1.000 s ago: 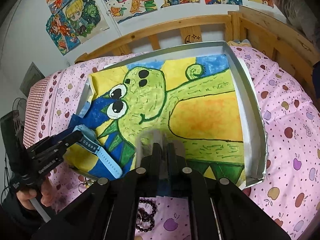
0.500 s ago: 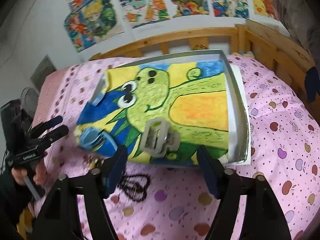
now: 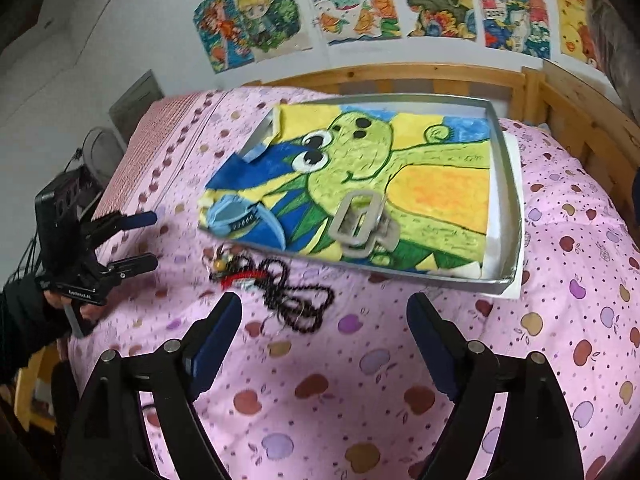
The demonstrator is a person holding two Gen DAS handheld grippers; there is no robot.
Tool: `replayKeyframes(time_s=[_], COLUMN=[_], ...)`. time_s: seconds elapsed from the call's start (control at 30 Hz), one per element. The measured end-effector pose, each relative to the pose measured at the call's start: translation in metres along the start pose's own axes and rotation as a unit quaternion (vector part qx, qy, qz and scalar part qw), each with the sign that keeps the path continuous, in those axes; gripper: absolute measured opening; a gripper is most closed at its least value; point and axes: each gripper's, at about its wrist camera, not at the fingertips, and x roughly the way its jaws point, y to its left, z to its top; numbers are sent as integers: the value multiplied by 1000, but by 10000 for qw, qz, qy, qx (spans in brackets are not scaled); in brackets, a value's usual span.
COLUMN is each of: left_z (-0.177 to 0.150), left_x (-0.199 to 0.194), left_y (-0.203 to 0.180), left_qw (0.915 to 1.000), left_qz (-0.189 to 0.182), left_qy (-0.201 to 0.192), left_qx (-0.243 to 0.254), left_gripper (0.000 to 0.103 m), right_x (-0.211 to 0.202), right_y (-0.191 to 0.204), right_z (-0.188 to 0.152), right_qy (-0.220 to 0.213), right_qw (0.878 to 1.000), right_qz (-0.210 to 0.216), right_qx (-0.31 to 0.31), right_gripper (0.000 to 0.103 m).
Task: Organize jewelry
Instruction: 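Open and lift both tools away from the tray, then grasp the necklace's red tassel with the left tool while the right tool grips the beads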
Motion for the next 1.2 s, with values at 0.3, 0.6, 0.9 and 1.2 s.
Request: replayKeyframes(time_s=[0.3, 0.6, 0.9, 1.2], left_z=[-6, 4, 13, 11], left_x=[8, 30, 57, 76], left_y=[-27, -51, -62, -58], left_qw=[9973, 9919, 9889, 9891], left_qz=[-374, -776, -853, -750], left_qy=[218, 370, 667, 954], left_qx=[586, 940, 1017, 832], left_gripper=[95, 93, 49, 9], right_x=[5, 9, 25, 45], right_y=[24, 24, 27, 45], right_z=[-12, -12, -12, -6], right_qy=[367, 519, 737, 1026], right_qw=[9963, 9923, 9883, 9758], right_qz=[-53, -354, -311, -447], right_qx=[-776, -1063, -1295, -1878], right_gripper=[81, 72, 64, 50])
